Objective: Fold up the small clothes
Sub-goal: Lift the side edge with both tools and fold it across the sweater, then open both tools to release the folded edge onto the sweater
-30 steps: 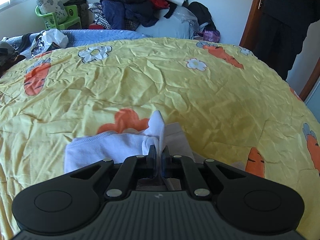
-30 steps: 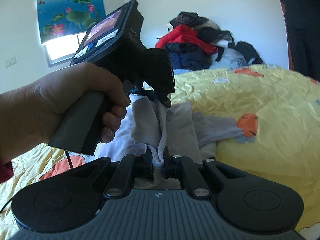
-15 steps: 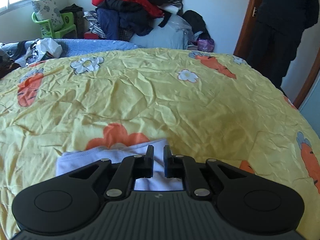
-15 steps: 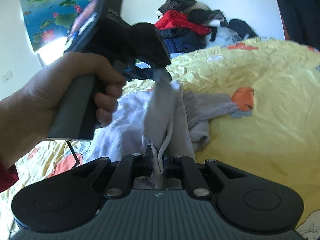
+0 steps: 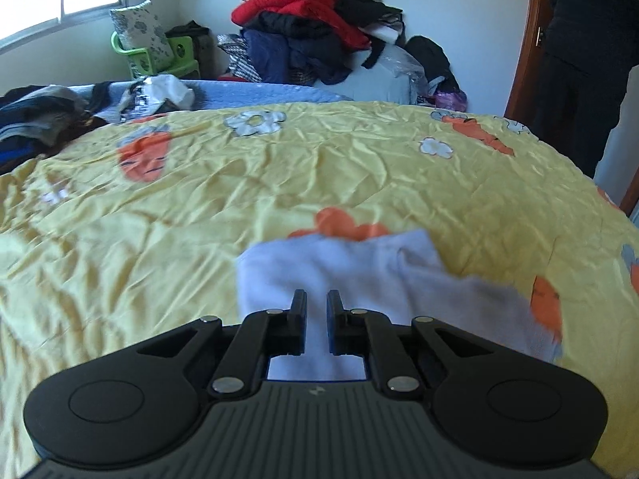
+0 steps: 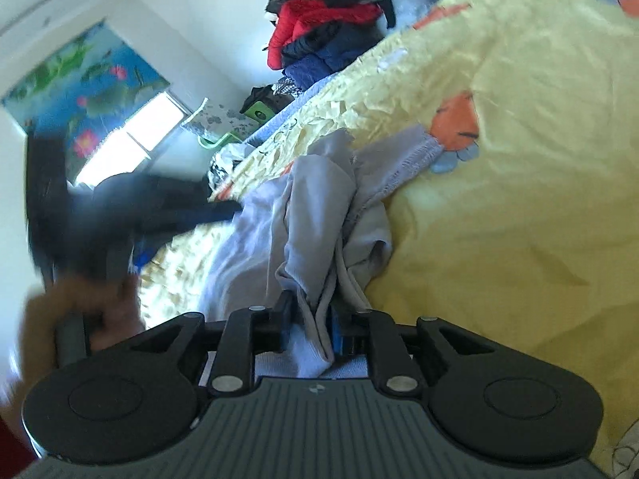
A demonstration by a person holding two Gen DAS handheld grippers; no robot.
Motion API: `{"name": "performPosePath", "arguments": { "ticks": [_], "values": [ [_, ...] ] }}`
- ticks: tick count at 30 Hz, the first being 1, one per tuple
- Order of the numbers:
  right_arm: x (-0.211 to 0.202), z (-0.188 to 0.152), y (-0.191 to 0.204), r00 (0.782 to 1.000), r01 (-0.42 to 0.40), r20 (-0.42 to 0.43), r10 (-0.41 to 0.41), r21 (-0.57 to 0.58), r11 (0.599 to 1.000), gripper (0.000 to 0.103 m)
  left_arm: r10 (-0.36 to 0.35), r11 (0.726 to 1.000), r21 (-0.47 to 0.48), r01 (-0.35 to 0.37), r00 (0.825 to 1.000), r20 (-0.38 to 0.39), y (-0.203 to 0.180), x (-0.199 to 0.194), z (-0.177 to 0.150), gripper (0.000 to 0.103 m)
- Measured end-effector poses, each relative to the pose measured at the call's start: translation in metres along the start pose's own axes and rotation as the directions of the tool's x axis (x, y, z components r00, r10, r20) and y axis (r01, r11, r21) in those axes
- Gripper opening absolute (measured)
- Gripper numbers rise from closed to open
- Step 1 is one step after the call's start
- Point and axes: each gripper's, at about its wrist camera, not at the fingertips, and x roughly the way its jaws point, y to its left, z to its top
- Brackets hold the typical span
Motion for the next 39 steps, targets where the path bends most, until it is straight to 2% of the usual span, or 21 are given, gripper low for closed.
{"name": "performPosePath", "arguments": {
  "ticks": [4, 5, 6, 7, 8, 10, 11, 12, 14, 16, 17, 19, 21, 22, 23, 25, 28, 30, 31, 35, 39],
  "values": [
    [-0.008, 0.009, 0.003, 1.000, 0.026, 0.014, -0.025, -0.053, 0.998, 0.029, 0.021, 1.000, 0.012, -0.022, 0.999, 0.045, 0.011, -0.023, -0.025, 0.010],
    [-0.011, 0.013, 0.005, 0.999, 0.032, 0.021, -0.030, -0.056, 0.998, 0.032, 0.016, 1.000, 0.015, -0.017, 0.999, 0.041, 0.012, -0.027, -0.032, 0.014],
    [-0.014, 0.017, 0.006, 0.999, 0.042, 0.031, -0.041, -0.063, 0.997, 0.042, 0.012, 1.000, 0.010, -0.012, 0.999, 0.033, 0.014, -0.031, -0.039, 0.019],
    [-0.016, 0.020, 0.008, 0.997, 0.068, 0.045, -0.065, -0.078, 0.995, 0.044, 0.007, 1.000, -0.002, -0.007, 1.000, 0.029, 0.017, -0.035, -0.047, 0.036],
    [-0.019, 0.024, 0.013, 0.991, 0.120, 0.080, -0.111, -0.109, 0.987, 0.045, 0.005, 1.000, -0.014, -0.005, 1.000, 0.031, 0.019, -0.038, -0.053, 0.060],
    [-0.025, 0.030, 0.028, 0.971, 0.206, 0.159, -0.176, -0.200, 0.958, 0.045, 0.004, 1.000, -0.027, -0.002, 0.998, 0.065, 0.021, -0.048, -0.067, 0.075],
    [-0.025, 0.032, 0.035, 0.967, 0.221, 0.175, -0.183, -0.236, 0.946, 0.045, 0.007, 1.000, -0.012, -0.006, 0.997, 0.081, 0.019, -0.052, -0.073, 0.075],
    [-0.024, 0.034, 0.042, 0.966, 0.231, 0.181, -0.186, -0.273, 0.934, 0.052, 0.011, 1.000, 0.022, -0.013, 0.996, 0.087, 0.015, -0.055, -0.077, 0.075],
    [-0.015, 0.040, 0.050, 0.953, 0.283, 0.199, -0.228, -0.319, 0.905, 0.053, 0.027, 0.996, 0.079, -0.035, 0.995, 0.096, 0.008, -0.058, -0.083, 0.075],
    [-0.014, 0.055, 0.042, 0.917, 0.365, 0.251, -0.311, -0.212, 0.907, 0.051, 0.035, 0.994, 0.096, -0.046, 0.993, 0.114, 0.004, -0.062, -0.084, 0.075],
    [-0.020, 0.062, 0.038, 0.907, 0.366, 0.274, -0.320, -0.133, 0.921, 0.051, 0.031, 0.994, 0.099, -0.043, 0.992, 0.121, 0.004, -0.065, -0.085, 0.075],
    [-0.034, 0.063, 0.045, 0.903, 0.329, 0.334, -0.270, -0.136, 0.934, 0.051, 0.028, 0.994, 0.098, -0.040, 0.993, 0.118, 0.002, -0.066, -0.086, 0.075],
    [-0.035, 0.052, 0.067, 0.925, 0.310, 0.313, -0.218, -0.285, 0.907, 0.055, 0.032, 0.995, 0.091, -0.042, 0.993, 0.117, 0.001, -0.066, -0.090, 0.076],
    [-0.032, 0.045, 0.076, 0.948, 0.266, 0.264, -0.177, -0.356, 0.896, 0.060, 0.037, 0.995, 0.086, -0.047, 0.993, 0.116, 0.000, -0.066, -0.093, 0.076],
    [-0.027, 0.036, 0.083, 0.972, 0.205, 0.196, -0.133, -0.417, 0.885, 0.059, 0.039, 0.996, 0.080, -0.048, 0.993, 0.114, 0.000, -0.067, -0.095, 0.076],
    [-0.014, 0.023, 0.091, 0.989, 0.143, 0.094, -0.112, -0.477, 0.867, 0.058, 0.041, 0.997, 0.063, -0.048, 0.994, 0.104, 0.002, -0.067, -0.100, 0.077],
    [0.012, 0.010, 0.095, 0.977, 0.200, 0.047, -0.210, -0.553, 0.809, 0.058, 0.042, 0.998, 0.050, -0.046, 0.995, 0.091, 0.003, -0.068, -0.105, 0.078],
    [0.029, 0.010, 0.091, 0.949, 0.292, 0.073, -0.307, -0.572, 0.766, 0.059, 0.046, 0.998, 0.046, -0.050, 0.995, 0.092, 0.002, -0.069, -0.108, 0.078],
    [0.031, 0.011, 0.086, 0.942, 0.313, 0.080, -0.327, -0.566, 0.763, 0.060, 0.046, 0.998, 0.043, -0.050, 0.995, 0.093, 0.002, -0.070, -0.109, 0.078],
    [0.009, 0.014, 0.081, 0.966, 0.254, 0.088, -0.243, -0.498, 0.829, 0.060, 0.044, 0.998, 0.035, -0.047, 0.995, 0.087, 0.001, -0.068, -0.113, 0.079],
    [-0.007, 0.010, 0.072, 0.963, 0.269, 0.110, -0.248, -0.480, 0.835, 0.061, 0.042, 0.998, 0.038, -0.045, 0.995, 0.086, 0.000, -0.068, -0.114, 0.080]
  ]
}}
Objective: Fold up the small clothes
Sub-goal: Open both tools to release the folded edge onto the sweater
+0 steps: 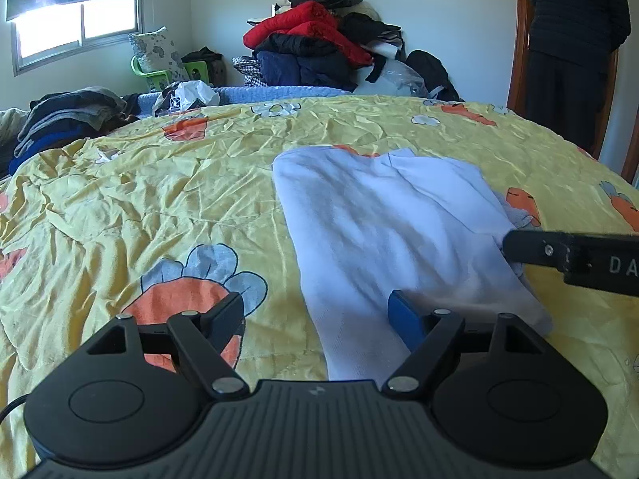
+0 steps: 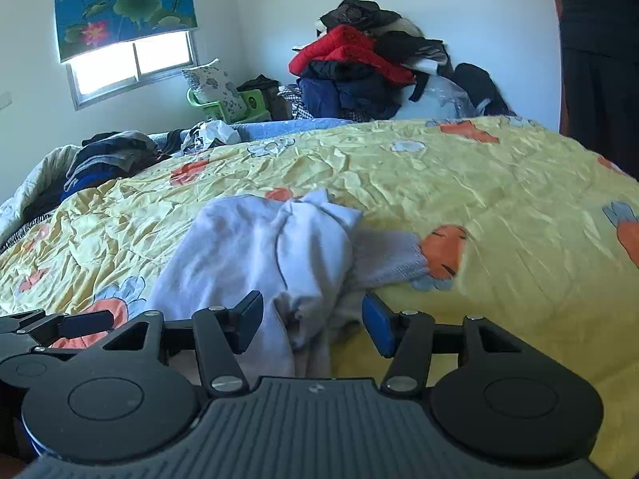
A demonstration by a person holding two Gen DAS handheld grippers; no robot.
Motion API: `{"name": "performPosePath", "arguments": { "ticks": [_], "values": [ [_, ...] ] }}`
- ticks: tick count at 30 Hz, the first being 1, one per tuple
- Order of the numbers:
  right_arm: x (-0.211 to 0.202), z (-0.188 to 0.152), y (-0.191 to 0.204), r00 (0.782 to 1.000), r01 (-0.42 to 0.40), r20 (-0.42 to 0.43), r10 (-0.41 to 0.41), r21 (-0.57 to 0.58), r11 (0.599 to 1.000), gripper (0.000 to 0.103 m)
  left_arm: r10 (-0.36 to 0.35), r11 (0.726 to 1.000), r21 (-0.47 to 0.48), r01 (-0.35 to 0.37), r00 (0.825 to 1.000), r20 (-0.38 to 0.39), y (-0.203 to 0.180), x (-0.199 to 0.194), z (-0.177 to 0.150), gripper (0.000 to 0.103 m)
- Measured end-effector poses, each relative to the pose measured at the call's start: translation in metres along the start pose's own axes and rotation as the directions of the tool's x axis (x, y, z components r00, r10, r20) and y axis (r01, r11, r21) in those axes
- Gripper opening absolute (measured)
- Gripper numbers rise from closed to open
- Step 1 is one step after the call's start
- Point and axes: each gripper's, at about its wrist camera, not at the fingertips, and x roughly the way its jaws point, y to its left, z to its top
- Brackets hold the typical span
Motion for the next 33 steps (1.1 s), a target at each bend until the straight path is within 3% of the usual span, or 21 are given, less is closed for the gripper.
{"name": "performPosePath", "arguments": {
  "ticks": [6, 8, 10, 13, 16, 20, 22, 24, 25, 26, 28, 30, 33],
  "values": [
    [-0.004, -0.009, -0.010, 0.998, -0.042, -0.045, 0.045, 0.060, 0.997, 0.073, -0.026, 1.000, -0.015, 0.026, 1.000, 0.000, 0.007, 0.003, 0.000, 0.087],
    [-0.006, -0.011, -0.010, 0.998, -0.045, -0.052, 0.047, 0.041, 0.998, 0.078, -0.056, 0.997, -0.058, 0.056, 0.998, 0.004, 0.019, 0.007, -0.001, 0.100],
    [-0.004, -0.012, -0.016, 0.996, -0.059, -0.063, 0.063, 0.058, 0.997, 0.079, -0.123, 0.985, -0.125, 0.123, 0.992, 0.002, 0.036, 0.013, 0.000, 0.100],
    [0.012, -0.010, -0.035, 0.981, -0.136, -0.114, 0.158, 0.177, 0.975, 0.079, -0.271, 0.938, -0.232, 0.258, 0.962, -0.025, 0.058, 0.034, 0.009, 0.103],
    [0.035, -0.006, -0.048, 0.938, -0.276, -0.127, 0.322, 0.289, 0.917, 0.079, -0.372, 0.892, -0.282, 0.353, 0.928, -0.014, 0.070, 0.051, 0.021, 0.103],
    [0.061, 0.004, -0.054, 0.909, -0.340, -0.095, 0.405, 0.391, 0.855, 0.080, -0.474, 0.818, -0.356, 0.452, 0.880, 0.029, 0.078, 0.073, 0.028, 0.102],
    [0.074, 0.007, -0.056, 0.908, -0.351, -0.062, 0.414, 0.425, 0.834, 0.073, -0.474, 0.796, -0.396, 0.459, 0.878, 0.066, 0.078, 0.078, 0.028, 0.102],
    [0.083, 0.009, -0.055, 0.915, -0.343, -0.046, 0.401, 0.435, 0.832, 0.061, -0.457, 0.788, -0.422, 0.448, 0.885, 0.086, 0.074, 0.081, 0.027, 0.094],
    [0.086, 0.009, -0.053, 0.918, -0.342, -0.040, 0.396, 0.428, 0.836, 0.057, -0.448, 0.794, -0.419, 0.440, 0.890, 0.086, 0.071, 0.081, 0.027, 0.076],
    [0.087, 0.008, -0.053, 0.922, -0.331, -0.045, 0.384, 0.423, 0.843, 0.045, -0.436, 0.807, -0.412, 0.424, 0.897, 0.070, 0.067, 0.082, 0.027, 0.050],
    [0.087, 0.006, -0.054, 0.932, -0.306, -0.050, 0.359, 0.424, 0.853, 0.035, -0.381, 0.845, -0.386, 0.370, 0.923, 0.050, 0.063, 0.081, 0.027, 0.032],
    [0.085, 0.003, -0.057, 0.932, -0.301, -0.045, 0.358, 0.451, 0.840, 0.033, -0.386, 0.835, -0.401, 0.377, 0.920, 0.062, 0.068, 0.078, 0.027, 0.023],
    [0.081, 0.005, -0.050, 0.931, -0.308, -0.036, 0.363, 0.460, 0.833, 0.030, -0.357, 0.856, -0.370, 0.360, 0.931, 0.080, 0.071, 0.066, 0.032, 0.019]
  ]
}}
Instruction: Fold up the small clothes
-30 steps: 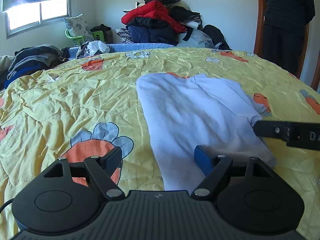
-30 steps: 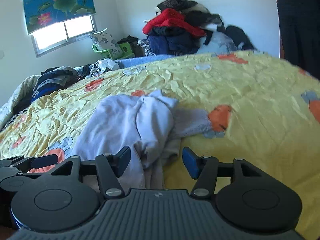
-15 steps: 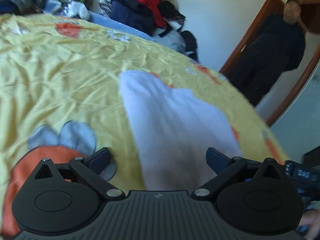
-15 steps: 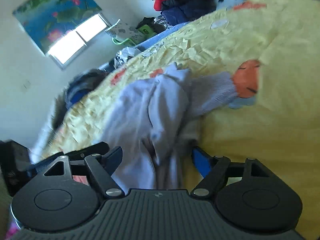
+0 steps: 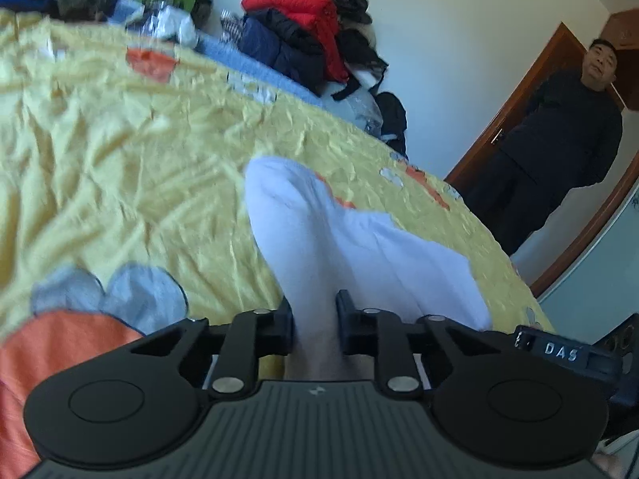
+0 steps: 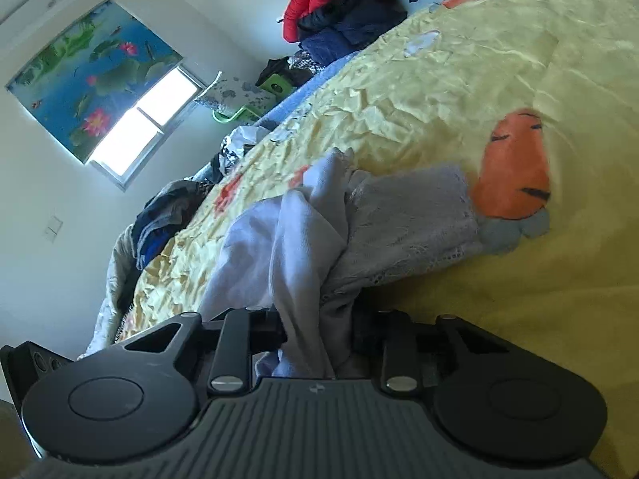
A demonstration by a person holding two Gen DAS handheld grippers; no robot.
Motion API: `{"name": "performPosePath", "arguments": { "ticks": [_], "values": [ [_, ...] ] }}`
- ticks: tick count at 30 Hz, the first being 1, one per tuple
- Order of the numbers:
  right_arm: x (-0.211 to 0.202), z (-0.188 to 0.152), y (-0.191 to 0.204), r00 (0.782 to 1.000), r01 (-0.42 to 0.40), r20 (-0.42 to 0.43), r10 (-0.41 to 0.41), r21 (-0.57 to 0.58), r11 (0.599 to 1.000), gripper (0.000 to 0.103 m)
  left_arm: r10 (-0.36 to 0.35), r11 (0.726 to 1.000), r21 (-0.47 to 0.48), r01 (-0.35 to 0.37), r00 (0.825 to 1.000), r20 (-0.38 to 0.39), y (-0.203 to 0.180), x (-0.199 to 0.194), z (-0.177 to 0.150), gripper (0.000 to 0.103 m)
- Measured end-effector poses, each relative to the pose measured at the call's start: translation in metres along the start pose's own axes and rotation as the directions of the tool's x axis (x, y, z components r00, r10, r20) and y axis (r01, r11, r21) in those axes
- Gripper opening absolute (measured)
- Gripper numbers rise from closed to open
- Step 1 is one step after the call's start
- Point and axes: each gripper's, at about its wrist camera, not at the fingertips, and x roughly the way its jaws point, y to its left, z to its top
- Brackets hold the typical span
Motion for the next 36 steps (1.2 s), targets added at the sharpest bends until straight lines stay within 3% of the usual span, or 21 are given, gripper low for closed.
{"name": "performPosePath", "arguments": {
  "ticks": [3, 8, 10, 11, 12, 13, 14, 15, 17, 19, 20, 21, 23, 24, 26, 28, 31, 34, 36],
  "values": [
    [0.000, 0.002, 0.018, 0.999, -0.045, 0.012, 0.046, -0.014, 0.999, 0.030, 0.041, 0.997, 0.068, -0.044, 0.998, 0.050, -0.007, -0.020, 0.009, 0.018],
    [-0.002, 0.006, 0.056, 0.991, -0.125, 0.046, 0.129, -0.083, 0.989, 0.030, 0.109, 0.987, 0.104, -0.124, 0.984, 0.139, -0.009, -0.060, 0.031, 0.019],
    [0.002, 0.004, 0.066, 0.992, -0.113, 0.048, 0.118, -0.106, 0.988, 0.035, 0.143, 0.977, 0.141, -0.159, 0.983, 0.112, -0.009, -0.064, 0.034, 0.025],
    [0.008, 0.001, 0.068, 0.996, -0.076, 0.028, 0.080, -0.112, 0.991, 0.037, 0.180, 0.967, 0.170, -0.188, 0.982, 0.063, -0.008, -0.058, 0.033, 0.034],
    [0.014, -0.001, 0.068, 1.000, -0.013, 0.007, 0.014, -0.124, 0.992, 0.052, 0.223, 0.956, 0.189, -0.226, 0.974, 0.037, -0.007, -0.054, 0.030, 0.036],
    [0.018, -0.005, 0.068, 0.998, 0.067, 0.001, -0.067, -0.145, 0.987, 0.052, 0.265, 0.941, 0.209, -0.266, 0.964, 0.036, -0.005, -0.053, 0.024, 0.038],
    [0.020, -0.009, 0.069, 0.985, 0.172, 0.013, -0.173, -0.183, 0.968, 0.052, 0.295, 0.925, 0.237, -0.297, 0.955, 0.045, -0.005, -0.055, 0.018, 0.039],
    [0.017, -0.012, 0.070, 0.971, 0.238, 0.042, -0.235, -0.226, 0.945, 0.057, 0.318, 0.910, 0.262, -0.322, 0.946, 0.058, -0.005, -0.058, 0.013, 0.042],
    [-0.001, -0.017, 0.069, 0.948, 0.312, 0.142, -0.285, -0.237, 0.920, 0.059, 0.345, 0.896, 0.273, -0.350, 0.936, 0.069, -0.006, -0.066, 0.003, 0.071],
    [-0.018, -0.020, 0.077, 0.896, 0.423, 0.258, -0.362, -0.247, 0.872, 0.057, 0.342, 0.899, 0.264, -0.350, 0.936, 0.081, -0.011, -0.073, -0.008, 0.078],
    [-0.026, -0.024, 0.084, 0.887, 0.431, 0.303, -0.348, -0.272, 0.861, 0.057, 0.344, 0.893, 0.279, -0.354, 0.935, 0.084, -0.014, -0.074, -0.012, 0.078],
    [-0.031, -0.027, 0.091, 0.911, 0.376, 0.299, -0.285, -0.314, 0.871, 0.057, 0.357, 0.880, 0.302, -0.366, 0.930, 0.084, -0.018, -0.072, -0.017, 0.078],
    [-0.028, -0.034, 0.105, 0.965, 0.231, 0.214, -0.155, -0.399, 0.887, 0.059, 0.391, 0.854, 0.337, -0.396, 0.916, 0.085, -0.024, -0.066, -0.025, 0.078],
    [-0.021, -0.037, 0.110, 0.976, 0.201, 0.167, -0.141, -0.435, 0.878, 0.055, 0.401, 0.851, 0.336, -0.404, 0.913, 0.081, -0.025, -0.066, -0.028, 0.078],
    [0.001, -0.044, 0.114, 0.968, 0.249, 0.102, -0.229, -0.505, 0.826, 0.056, 0.397, 0.865, 0.309, -0.397, 0.916, 0.065, -0.022, -0.065, -0.030, 0.078],
    [0.016, -0.049, 0.108, 0.929, 0.362, 0.131, -0.347, -0.521, 0.773, 0.063, 0.396, 0.870, 0.294, -0.395, 0.916, 0.062, -0.020, -0.067, -0.031, 0.078],
    [0.000, -0.052, 0.107, 0.934, 0.357, 0.156, -0.322, -0.456, 0.815, 0.063, 0.411, 0.858, 0.302, -0.415, 0.908, 0.080, -0.022, -0.072, -0.034, 0.078],
    [-0.009, -0.063, 0.119, 0.945, 0.325, 0.165, -0.281, -0.527, 0.785, 0.075, 0.416, 0.864, 0.278, -0.420, 0.906, 0.076, -0.022, -0.075, -0.037, 0.078],
    [0.002, -0.065, 0.120, 0.940, 0.336, 0.146, -0.307, -0.538, 0.773, 0.074, 0.418, 0.869, 0.259, -0.422, 0.905, 0.075, -0.022, -0.080, -0.040, 0.078]
  ]
}}
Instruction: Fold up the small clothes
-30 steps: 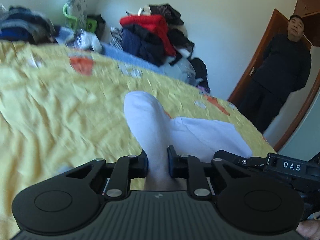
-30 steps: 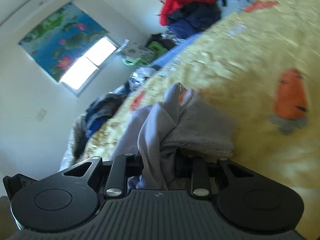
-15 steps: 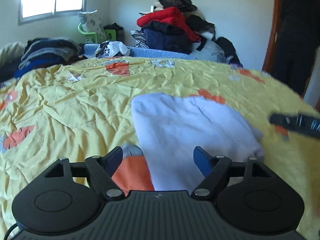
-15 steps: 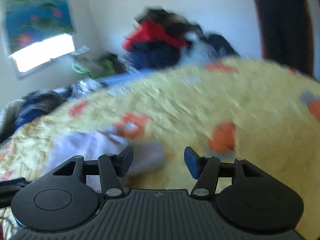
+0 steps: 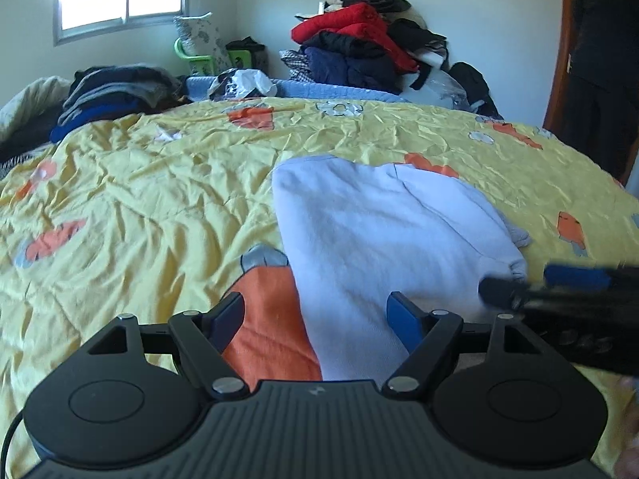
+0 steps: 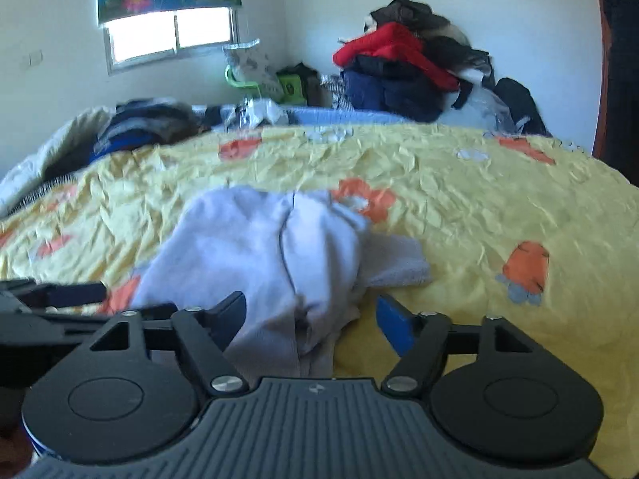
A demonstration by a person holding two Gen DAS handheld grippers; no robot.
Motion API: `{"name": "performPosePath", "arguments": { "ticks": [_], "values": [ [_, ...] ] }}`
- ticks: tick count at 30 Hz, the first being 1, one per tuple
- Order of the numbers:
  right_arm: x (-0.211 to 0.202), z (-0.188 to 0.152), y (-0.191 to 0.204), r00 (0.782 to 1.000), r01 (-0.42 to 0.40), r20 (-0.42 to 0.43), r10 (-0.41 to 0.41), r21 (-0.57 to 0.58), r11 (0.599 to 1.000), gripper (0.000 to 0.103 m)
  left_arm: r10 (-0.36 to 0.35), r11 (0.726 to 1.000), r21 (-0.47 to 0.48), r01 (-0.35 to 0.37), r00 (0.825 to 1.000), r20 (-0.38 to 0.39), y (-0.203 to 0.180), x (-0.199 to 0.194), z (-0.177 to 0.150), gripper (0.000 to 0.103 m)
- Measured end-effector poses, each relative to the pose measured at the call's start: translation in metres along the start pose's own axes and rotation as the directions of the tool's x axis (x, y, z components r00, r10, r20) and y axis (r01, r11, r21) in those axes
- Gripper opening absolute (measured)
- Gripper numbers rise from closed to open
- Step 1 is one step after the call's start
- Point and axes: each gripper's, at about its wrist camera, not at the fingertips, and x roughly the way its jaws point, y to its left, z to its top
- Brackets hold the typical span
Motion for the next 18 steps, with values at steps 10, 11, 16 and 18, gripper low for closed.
{"name": "performPosePath", "arguments": {
  "ticks": [10, 11, 16, 18],
  "values": [
    [-0.020, -0.025, -0.007, 0.999, 0.009, -0.045, -0.006, 0.079, 0.997, 0.078, 0.030, 0.999, 0.011, -0.030, 0.999, 0.017, 0.001, -0.026, -0.023, 0.082],
    [-0.023, -0.028, -0.006, 0.999, 0.007, -0.049, -0.003, 0.080, 0.997, 0.078, 0.036, 0.999, 0.017, -0.036, 0.999, 0.023, 0.000, -0.030, -0.027, 0.082],
    [-0.039, -0.040, 0.000, 0.998, -0.016, -0.055, 0.020, 0.069, 0.998, 0.083, 0.066, 0.997, 0.033, -0.068, 0.996, 0.058, 0.002, -0.050, -0.047, 0.086],
    [-0.045, -0.046, 0.004, 0.998, -0.020, -0.054, 0.023, 0.053, 0.998, 0.086, 0.074, 0.997, 0.030, -0.076, 0.996, 0.055, 0.005, -0.054, -0.055, 0.090]
  ]
}}
